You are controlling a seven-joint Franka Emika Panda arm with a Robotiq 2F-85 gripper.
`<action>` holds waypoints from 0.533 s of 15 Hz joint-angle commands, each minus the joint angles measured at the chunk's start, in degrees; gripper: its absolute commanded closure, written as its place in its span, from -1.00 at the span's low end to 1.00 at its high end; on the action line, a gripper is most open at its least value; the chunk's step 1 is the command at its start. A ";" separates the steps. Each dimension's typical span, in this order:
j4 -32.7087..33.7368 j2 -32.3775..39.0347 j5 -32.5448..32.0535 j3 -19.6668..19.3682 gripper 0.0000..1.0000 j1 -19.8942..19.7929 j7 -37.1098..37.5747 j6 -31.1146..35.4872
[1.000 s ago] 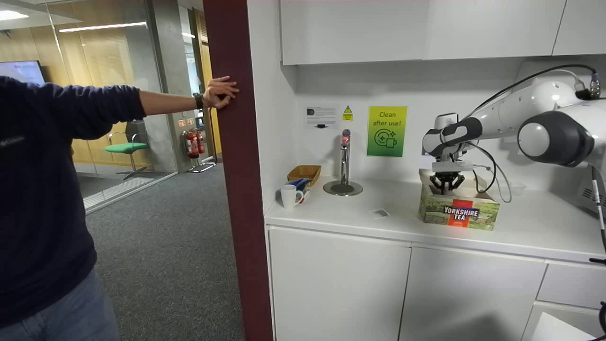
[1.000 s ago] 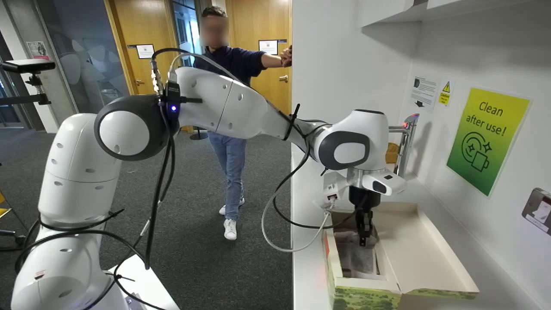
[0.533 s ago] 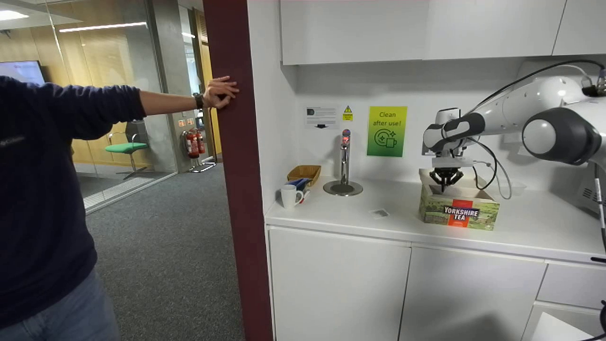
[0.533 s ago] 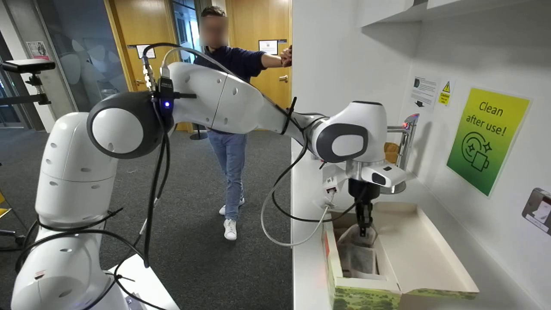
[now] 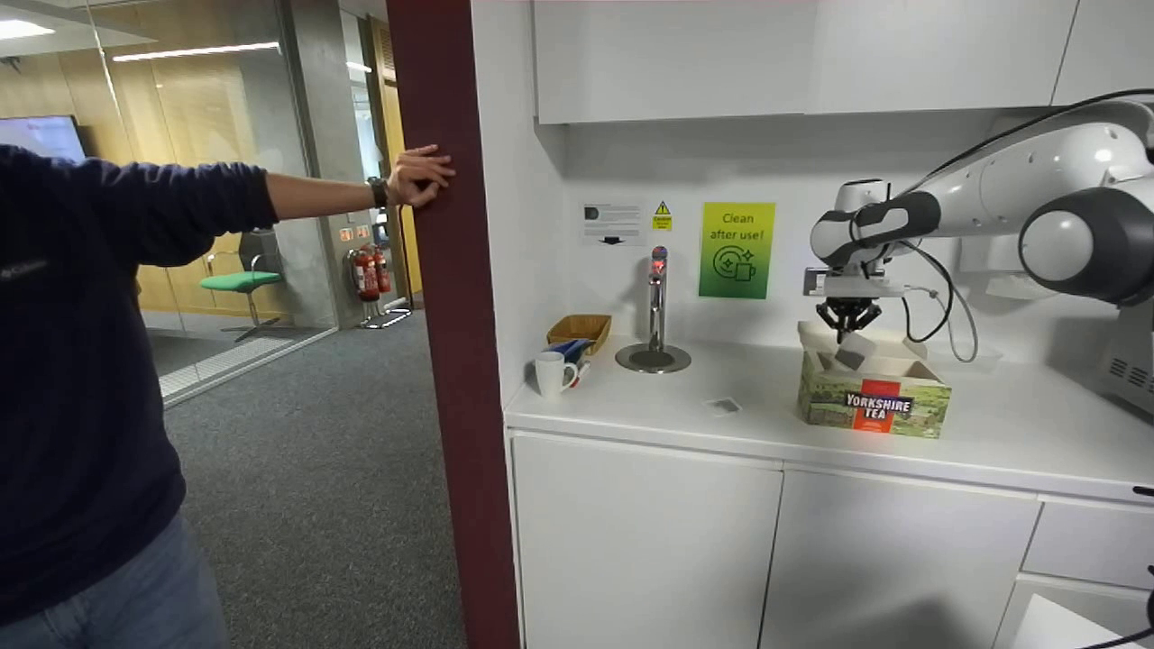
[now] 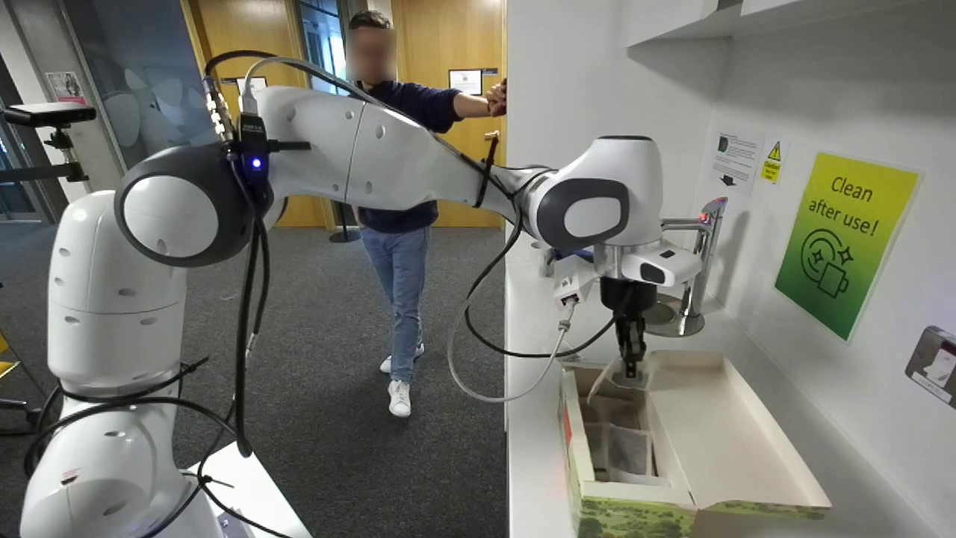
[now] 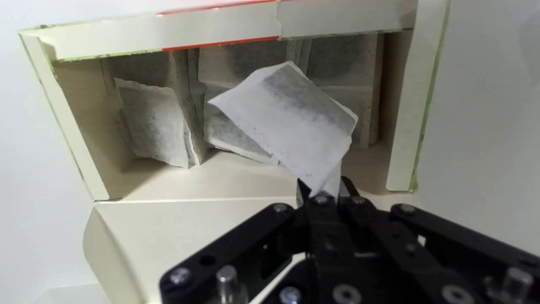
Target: Put some tea bags on the counter
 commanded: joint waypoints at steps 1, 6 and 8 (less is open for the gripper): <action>-1.22 -3.18 0.67 0.70 0.98 1.03 -0.33 0.50; -0.09 -4.43 0.03 2.50 0.98 3.87 1.43 -0.04; 0.54 -4.22 -0.17 3.20 0.98 5.07 2.25 -0.35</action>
